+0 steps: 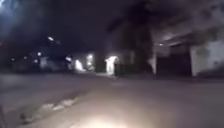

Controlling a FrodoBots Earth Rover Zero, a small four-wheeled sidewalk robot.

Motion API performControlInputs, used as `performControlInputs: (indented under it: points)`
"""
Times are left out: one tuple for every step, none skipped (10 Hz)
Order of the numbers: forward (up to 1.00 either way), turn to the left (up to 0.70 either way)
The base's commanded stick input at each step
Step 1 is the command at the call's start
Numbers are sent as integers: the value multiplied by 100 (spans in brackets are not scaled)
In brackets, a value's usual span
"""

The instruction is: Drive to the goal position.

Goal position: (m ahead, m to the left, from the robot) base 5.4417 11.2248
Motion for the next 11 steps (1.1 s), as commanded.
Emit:
performControlInputs:
  points:
    - [70,0]
    - [70,0]
    - [70,0]
    - [70,0]
    - [70,0]
    - [70,0]
    - [70,0]
    - [70,0]
    - [70,0]
    - [70,0]
    - [70,0]
